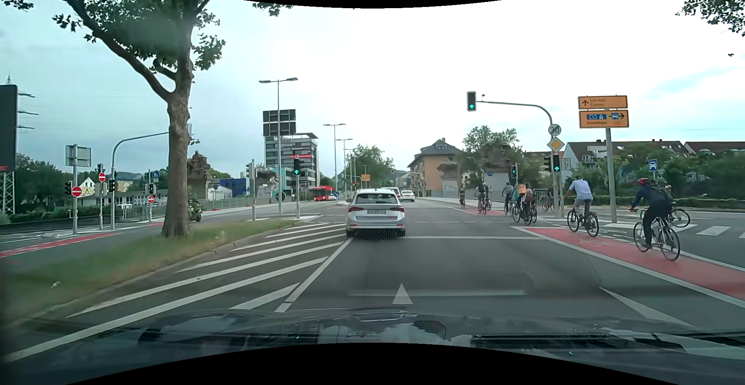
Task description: Follow the waypoints while adhering to traffic rules and regulations
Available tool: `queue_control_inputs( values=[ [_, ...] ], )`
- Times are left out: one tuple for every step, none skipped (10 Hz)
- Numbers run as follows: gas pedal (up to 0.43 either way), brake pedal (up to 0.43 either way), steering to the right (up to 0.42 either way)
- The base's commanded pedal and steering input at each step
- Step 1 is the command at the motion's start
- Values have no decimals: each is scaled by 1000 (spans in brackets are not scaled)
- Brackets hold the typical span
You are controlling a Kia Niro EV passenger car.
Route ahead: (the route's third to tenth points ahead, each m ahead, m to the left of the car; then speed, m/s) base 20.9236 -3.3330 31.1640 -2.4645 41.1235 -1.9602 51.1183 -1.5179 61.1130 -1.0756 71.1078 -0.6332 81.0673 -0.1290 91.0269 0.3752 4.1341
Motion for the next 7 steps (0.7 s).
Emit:
queue_control_inputs(
  values=[
    [299,0,3],
    [299,0,3],
    [299,0,3],
    [299,0,3],
    [299,0,3],
    [299,0,3],
    [299,0,3]
  ],
)
